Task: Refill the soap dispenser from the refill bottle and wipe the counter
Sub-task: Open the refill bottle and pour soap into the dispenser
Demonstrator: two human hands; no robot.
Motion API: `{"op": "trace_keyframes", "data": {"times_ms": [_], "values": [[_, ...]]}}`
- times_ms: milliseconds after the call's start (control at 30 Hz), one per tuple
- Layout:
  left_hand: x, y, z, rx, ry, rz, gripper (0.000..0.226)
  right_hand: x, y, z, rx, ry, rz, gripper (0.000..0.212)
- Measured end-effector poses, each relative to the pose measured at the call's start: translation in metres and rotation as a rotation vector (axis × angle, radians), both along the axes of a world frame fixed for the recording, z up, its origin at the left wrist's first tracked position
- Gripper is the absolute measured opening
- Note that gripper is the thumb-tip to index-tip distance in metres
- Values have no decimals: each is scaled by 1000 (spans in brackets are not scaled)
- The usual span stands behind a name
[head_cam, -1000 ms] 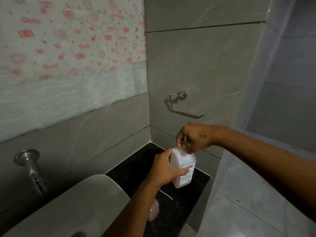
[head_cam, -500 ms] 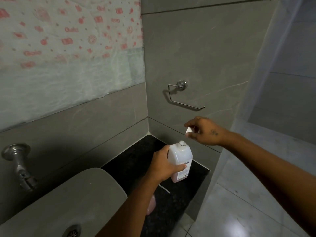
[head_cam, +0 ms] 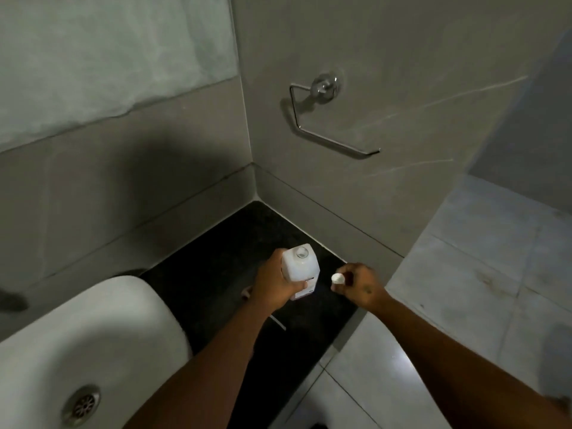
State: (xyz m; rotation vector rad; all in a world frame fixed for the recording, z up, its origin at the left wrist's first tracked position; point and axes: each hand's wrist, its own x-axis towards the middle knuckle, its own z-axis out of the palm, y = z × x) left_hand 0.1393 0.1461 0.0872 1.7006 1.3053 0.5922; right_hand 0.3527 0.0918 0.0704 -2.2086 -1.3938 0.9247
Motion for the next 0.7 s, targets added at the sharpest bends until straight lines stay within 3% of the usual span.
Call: {"op": "trace_keyframes", "data": {"times_ms": [233, 600, 700], "values": [[18, 17, -33, -68, 52, 87, 80, 4, 29, -50, -199, -101, 53, 31], [29, 18, -44, -74, 59, 106, 78, 8, 36, -75, -284, -134, 77, 21], [27, 16, -43, -91, 49, 98, 83, 11, 31, -79, -264, -100, 45, 51]]}}
